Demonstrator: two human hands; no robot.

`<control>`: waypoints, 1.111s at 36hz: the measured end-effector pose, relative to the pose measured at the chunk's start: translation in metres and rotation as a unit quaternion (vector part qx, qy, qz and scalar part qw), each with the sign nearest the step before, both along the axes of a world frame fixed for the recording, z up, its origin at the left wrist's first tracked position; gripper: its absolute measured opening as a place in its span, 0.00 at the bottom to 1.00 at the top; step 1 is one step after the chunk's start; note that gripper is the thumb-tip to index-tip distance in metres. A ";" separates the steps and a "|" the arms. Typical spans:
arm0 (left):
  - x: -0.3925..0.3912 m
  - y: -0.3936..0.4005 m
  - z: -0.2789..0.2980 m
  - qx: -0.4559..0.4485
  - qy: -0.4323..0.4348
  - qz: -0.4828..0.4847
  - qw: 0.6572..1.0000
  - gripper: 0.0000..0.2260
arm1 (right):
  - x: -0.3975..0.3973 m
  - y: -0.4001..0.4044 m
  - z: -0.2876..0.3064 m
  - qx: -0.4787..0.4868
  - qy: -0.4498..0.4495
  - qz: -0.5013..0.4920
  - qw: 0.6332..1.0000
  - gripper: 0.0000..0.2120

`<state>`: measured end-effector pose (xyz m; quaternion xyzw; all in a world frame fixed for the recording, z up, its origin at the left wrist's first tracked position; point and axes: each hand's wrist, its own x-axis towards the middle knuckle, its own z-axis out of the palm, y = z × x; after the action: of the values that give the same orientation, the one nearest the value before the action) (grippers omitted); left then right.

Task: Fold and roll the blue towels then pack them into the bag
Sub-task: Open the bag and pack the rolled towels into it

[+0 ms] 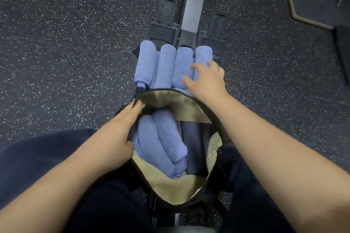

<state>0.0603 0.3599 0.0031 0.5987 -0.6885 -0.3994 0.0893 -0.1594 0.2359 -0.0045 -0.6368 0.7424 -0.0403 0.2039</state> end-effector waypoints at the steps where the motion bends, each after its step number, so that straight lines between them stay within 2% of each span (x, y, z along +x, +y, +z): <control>1: 0.000 -0.001 -0.002 0.003 -0.002 -0.001 1.000 0.44 | -0.001 -0.010 -0.006 0.033 0.000 -0.009 0.999 0.25; 4: 0.001 -0.002 -0.005 0.012 0.002 0.004 1.000 0.44 | -0.002 -0.035 -0.024 0.108 0.017 -0.022 0.994 0.28; 11: -0.001 -0.007 -0.008 0.021 0.020 0.013 1.000 0.43 | 0.006 -0.060 -0.047 0.199 0.027 -0.048 0.979 0.36; 17: -0.004 -0.008 -0.006 0.020 0.036 0.018 0.999 0.42 | 0.007 -0.068 -0.042 0.245 0.026 -0.037 0.968 0.30; 22: -0.007 -0.008 -0.003 0.023 0.035 0.019 0.999 0.42 | 0.006 -0.073 -0.061 0.243 -0.013 -0.102 0.964 0.45; 23: -0.007 -0.008 -0.003 0.024 0.035 0.018 0.999 0.42 | 0.006 -0.073 -0.064 0.243 -0.015 -0.114 0.963 0.45; 30: -0.008 -0.008 -0.001 0.029 0.031 0.019 0.999 0.42 | -0.010 -0.074 -0.073 0.174 -0.045 -0.138 0.974 0.28; 35: -0.009 -0.007 -0.001 0.033 0.015 0.018 0.999 0.43 | -0.021 -0.070 -0.068 0.127 -0.081 -0.136 0.979 0.22; 40: -0.009 -0.007 0.000 0.024 0.004 0.015 1.000 0.42 | -0.032 -0.067 -0.047 0.031 -0.106 -0.125 0.986 0.14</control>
<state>0.0510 0.3524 0.0033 0.6095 -0.6692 -0.4168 0.0832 -0.1910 0.1686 -0.0517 -0.5244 0.7913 -0.1101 0.2945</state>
